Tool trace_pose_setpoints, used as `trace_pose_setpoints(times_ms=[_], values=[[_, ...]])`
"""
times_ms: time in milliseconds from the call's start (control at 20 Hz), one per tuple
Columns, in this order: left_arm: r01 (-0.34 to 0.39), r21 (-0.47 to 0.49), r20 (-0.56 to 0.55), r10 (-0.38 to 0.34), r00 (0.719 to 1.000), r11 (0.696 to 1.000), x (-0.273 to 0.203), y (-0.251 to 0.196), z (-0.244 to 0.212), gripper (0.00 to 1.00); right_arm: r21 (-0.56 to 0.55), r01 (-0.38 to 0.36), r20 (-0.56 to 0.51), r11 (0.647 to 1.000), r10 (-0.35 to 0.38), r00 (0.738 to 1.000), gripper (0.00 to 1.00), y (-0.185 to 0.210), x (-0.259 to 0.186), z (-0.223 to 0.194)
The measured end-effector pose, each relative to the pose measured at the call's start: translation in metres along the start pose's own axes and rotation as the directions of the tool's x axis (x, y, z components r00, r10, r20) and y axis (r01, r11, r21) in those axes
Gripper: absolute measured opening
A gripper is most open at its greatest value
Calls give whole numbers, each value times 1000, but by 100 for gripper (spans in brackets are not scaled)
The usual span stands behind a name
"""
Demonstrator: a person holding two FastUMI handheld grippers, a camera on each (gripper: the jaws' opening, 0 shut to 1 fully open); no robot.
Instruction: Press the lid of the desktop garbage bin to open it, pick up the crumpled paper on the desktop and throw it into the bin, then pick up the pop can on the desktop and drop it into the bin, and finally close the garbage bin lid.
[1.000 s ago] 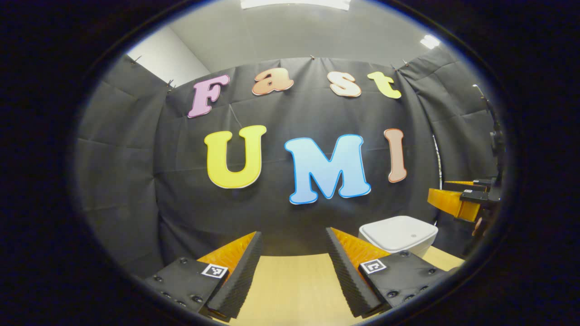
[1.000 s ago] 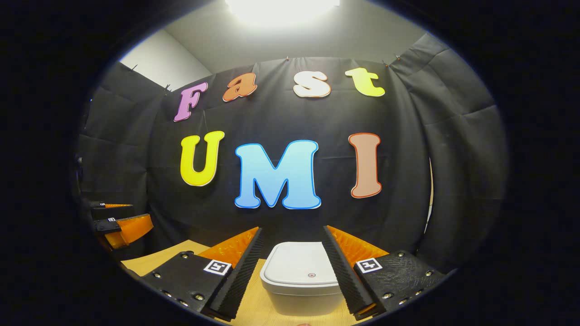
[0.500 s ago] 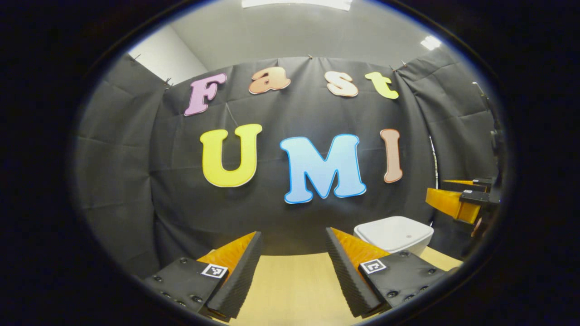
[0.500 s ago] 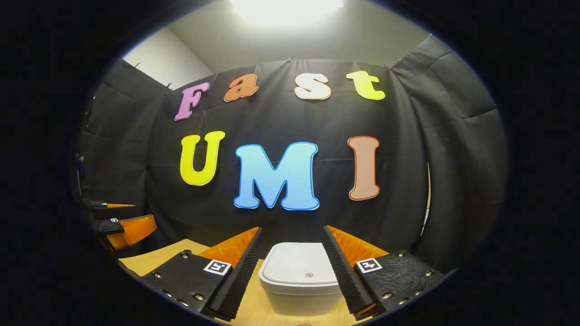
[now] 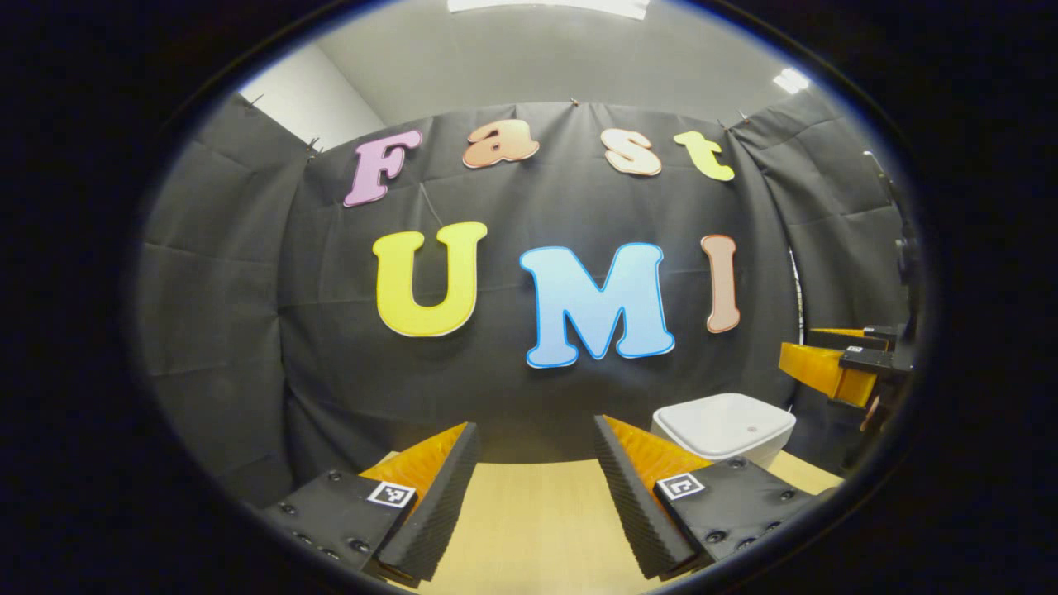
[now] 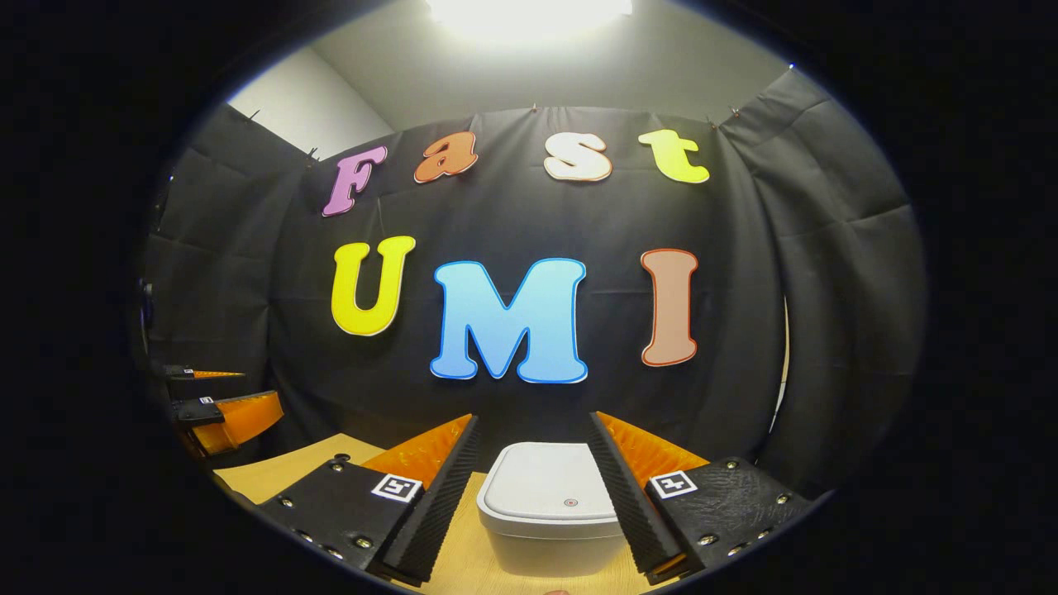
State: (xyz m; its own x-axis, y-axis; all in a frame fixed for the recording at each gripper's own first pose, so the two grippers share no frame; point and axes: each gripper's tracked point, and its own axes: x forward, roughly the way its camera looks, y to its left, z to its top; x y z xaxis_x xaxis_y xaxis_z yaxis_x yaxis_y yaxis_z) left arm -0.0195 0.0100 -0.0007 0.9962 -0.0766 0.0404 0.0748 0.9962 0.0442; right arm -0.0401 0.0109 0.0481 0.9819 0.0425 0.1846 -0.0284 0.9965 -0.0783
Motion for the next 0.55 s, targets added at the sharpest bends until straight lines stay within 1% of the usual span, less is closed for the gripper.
trace_pose_setpoints(times_ms=[50,100,150,300,350,450,500,550], values=[[7,3,0,-7,1000,1000,0,-1,-1,84,0,5,1,1000,-5,1000,85,-1,0,0],[15,4,1,-15,1000,1000,0,-3,-1,96,2,13,1,1000,-13,1000,85,-2,-2,1],[28,4,2,-28,1000,1000,0,-6,-1,84,3,25,3,1000,-25,1000,85,-5,-4,2],[85,-6,-4,-85,996,996,6,-23,-4,84,-6,84,12,996,-84,996,85,-21,-16,4],[112,-10,-4,-112,994,994,8,-31,-5,96,-14,112,12,994,-112,994,85,-29,-23,4],[166,-13,-2,-166,986,986,10,-50,-5,96,-27,172,12,985,-172,985,85,-46,-38,3],[197,-16,1,-197,980,980,9,-61,-5,91,-35,205,11,978,-205,979,85,-56,-47,3],[227,-20,2,-227,974,974,10,-72,-6,96,-44,240,12,970,-240,971,85,-69,-56,3]])
